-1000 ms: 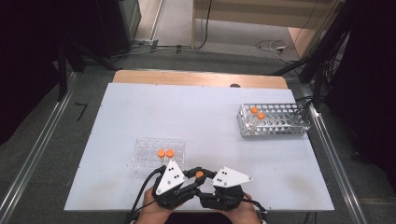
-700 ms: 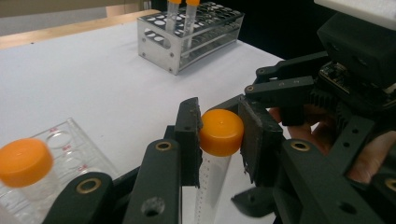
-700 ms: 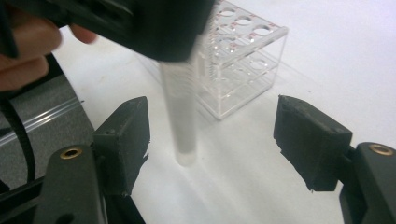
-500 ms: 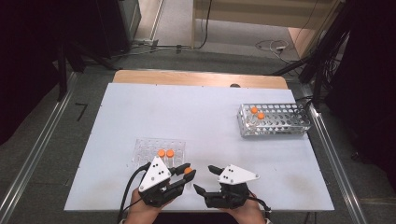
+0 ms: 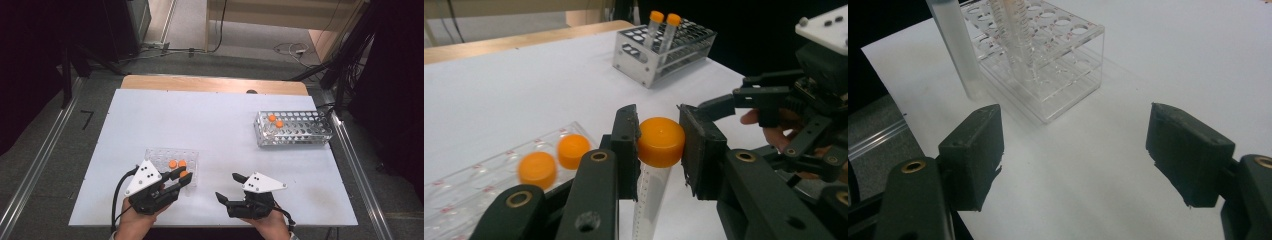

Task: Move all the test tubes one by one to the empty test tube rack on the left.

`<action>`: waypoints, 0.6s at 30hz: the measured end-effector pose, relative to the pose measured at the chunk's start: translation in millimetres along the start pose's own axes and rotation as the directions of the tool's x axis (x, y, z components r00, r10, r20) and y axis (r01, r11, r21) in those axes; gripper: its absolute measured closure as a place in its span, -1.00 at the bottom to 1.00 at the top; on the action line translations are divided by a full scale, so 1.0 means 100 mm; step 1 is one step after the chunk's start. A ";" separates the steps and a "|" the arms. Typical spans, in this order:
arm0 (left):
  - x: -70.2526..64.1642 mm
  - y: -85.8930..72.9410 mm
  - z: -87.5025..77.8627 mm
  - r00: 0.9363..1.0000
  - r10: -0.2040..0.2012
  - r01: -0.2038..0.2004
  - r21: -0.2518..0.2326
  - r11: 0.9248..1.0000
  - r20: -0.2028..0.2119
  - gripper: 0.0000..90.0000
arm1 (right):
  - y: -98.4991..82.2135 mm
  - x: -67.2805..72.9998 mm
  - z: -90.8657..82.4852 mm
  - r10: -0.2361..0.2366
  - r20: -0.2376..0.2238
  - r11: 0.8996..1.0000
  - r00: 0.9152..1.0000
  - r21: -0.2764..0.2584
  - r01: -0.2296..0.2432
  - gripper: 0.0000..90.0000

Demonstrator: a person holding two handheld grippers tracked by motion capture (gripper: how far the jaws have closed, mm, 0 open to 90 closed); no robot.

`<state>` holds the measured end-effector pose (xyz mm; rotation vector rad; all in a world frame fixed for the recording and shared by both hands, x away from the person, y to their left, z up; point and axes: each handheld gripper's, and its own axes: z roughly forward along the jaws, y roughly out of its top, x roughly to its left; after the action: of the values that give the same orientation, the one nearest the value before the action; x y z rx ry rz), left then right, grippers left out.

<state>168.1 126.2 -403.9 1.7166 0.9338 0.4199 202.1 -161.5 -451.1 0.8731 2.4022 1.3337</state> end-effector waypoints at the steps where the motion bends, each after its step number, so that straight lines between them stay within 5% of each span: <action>1: 0.02 0.02 -0.03 1.000 -0.004 0.004 -0.008 1.000 -0.008 0.55 | 0.00 0.00 0.00 0.000 0.002 1.000 1.000 0.001 0.000 -0.52; 18: 0.26 0.15 -0.29 0.996 -0.017 0.014 -0.036 0.999 -0.092 0.55 | 0.00 -0.03 -0.01 0.013 0.016 1.000 1.000 -0.001 -0.013 -0.52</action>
<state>170.7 163.0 -384.2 1.6681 1.0000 0.5061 204.1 -164.0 -451.1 0.8976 2.3881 1.3276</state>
